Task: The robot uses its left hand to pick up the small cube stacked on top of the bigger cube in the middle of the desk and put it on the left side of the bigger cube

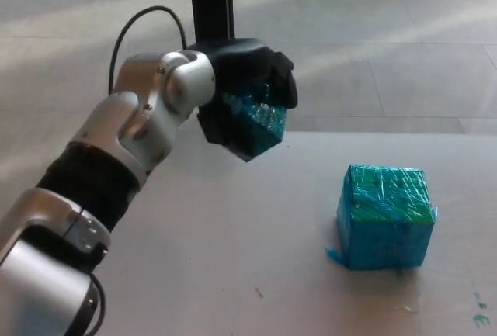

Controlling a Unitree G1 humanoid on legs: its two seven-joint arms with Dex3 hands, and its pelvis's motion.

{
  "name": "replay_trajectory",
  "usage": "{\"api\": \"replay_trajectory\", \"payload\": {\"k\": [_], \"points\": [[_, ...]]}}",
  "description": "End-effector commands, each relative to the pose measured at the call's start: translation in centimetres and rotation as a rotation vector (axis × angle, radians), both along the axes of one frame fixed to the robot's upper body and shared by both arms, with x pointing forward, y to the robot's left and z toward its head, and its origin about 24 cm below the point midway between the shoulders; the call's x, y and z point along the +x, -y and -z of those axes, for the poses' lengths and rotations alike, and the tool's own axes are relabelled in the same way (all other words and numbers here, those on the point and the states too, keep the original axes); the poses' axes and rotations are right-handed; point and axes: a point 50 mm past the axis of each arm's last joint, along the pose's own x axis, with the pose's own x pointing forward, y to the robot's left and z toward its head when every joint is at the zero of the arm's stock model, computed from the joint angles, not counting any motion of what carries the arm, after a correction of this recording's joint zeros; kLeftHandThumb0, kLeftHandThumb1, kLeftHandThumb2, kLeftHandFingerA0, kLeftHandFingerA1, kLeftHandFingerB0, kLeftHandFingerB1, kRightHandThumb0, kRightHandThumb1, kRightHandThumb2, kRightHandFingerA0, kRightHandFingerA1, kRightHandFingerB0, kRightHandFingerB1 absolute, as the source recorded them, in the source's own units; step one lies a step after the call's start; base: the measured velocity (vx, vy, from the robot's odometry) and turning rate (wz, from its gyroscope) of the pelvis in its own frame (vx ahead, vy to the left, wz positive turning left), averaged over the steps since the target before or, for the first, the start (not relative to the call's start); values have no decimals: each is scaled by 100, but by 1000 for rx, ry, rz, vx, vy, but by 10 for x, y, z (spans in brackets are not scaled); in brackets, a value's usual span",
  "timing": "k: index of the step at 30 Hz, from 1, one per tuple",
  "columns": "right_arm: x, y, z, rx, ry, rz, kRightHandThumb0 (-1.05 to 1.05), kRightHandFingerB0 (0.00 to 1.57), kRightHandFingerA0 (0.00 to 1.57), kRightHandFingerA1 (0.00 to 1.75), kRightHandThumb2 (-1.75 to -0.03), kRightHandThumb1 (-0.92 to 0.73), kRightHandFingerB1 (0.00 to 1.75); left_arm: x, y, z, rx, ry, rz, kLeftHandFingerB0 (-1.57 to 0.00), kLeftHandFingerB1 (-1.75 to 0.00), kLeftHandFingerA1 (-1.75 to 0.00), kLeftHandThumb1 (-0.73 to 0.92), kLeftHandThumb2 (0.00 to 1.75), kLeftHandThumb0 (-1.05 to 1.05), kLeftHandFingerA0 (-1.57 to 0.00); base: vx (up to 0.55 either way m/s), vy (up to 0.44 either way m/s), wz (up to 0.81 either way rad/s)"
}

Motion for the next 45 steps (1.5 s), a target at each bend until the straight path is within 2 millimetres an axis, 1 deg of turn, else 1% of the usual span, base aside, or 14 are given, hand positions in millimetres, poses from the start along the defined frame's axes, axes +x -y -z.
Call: {"api": "replay_trajectory", "payload": {"k": [1, 12, 15, 26, 27, 28, 30, 31, 35, 36, 37, 38, 42, 45], "points": [[0, 8, -9, -47, 6, -1, -61, 76, 88, 96, -103, -41, 78, -14, -28, 40, -16, -208, -31, -89, -92, -147, 60, 74, -24, -85, 0, 0, 0], [7, 8, -13, -38, 31, -5, -58, 76, 88, 95, -101, -40, 76, -33, -13, 96, -93, -269, -3, -90, -102, -158, 62, 85, -22, -84, 0, 0, 0], [9, 8, -14, -32, 45, 7, -58, 77, 91, 97, -100, -37, 77, -37, 3, 110, -90, -277, 21, -86, -86, -132, 64, 80, -24, -76, 0, 0, 0], [8, 8, -14, -26, 41, 6, -61, 80, 87, 98, -88, -44, 73, -41, 29, 106, 104, -113, 133, -72, -65, -98, 63, 58, -31, -61, 0, 0, 0], [7, 8, -13, -27, 41, 8, -61, 81, 88, 97, -86, -44, 73, -40, 29, 105, 123, -95, 107, -57, -69, -91, 43, 88, -34, -72, 0, 0, 0], [7, 8, -13, -28, 42, 8, -61, 82, 89, 98, -86, -44, 73, -39, 29, 104, 154, -80, 89, -52, -53, -87, 54, 56, -40, -59, 0, 0, 0], [7, 8, -13, -22, 48, 13, -64, 84, 90, 100, -83, -44, 73, -38, 30, 102, 230, -73, 61, -36, -52, -68, 38, 77, -56, -43, 0, 0, 0], [7, 8, -13, -19, 49, 15, -64, 83, 89, 100, -84, -44, 73, -37, 31, 101, 272, -74, 45, -36, -37, -57, 48, 55, -57, -35, 0, 0, 0], [7, 8, -13, -23, 47, 4, -63, 79, 88, 97, -97, -36, 78, -38, 29, 98, 329, -59, 29, -17, -39, -58, 36, 73, -70, -23, 0, 0, 0], [7, 8, -13, -37, 40, 4, -63, 79, 88, 96, -97, -36, 77, -38, 27, 99, 363, -42, 29, 0, -49, -55, 8, 80, -37, -8, 0, 0, 0], [7, 8, -13, -37, 40, 4, -63, 79, 88, 96, -97, -36, 77, -39, 27, 99, 365, -41, 28, 0, -49, -55, 8, 80, -37, -8, 0, 0, 0], [7, 8, -14, -36, 39, 0, -65, 78, 87, 96, -96, -37, 76, -38, 26, 99, 376, -42, 28, -12, -30, -50, 46, 55, -83, -7, 0, 0, 0], [7, 8, -14, -23, 53, 9, -66, 82, 88, 96, -101, -38, 78, -38, 24, 96, 417, -49, 12, -11, -30, -43, 47, 55, -84, -3, 0, 0, 0], [7, 8, -13, -25, 52, 8, -72, 72, 81, 101, -76, -47, 75, -38, 23, 96, 445, -48, 4, -10, -29, -41, 48, 56, -88, -1, 0, 0, 0]]}}
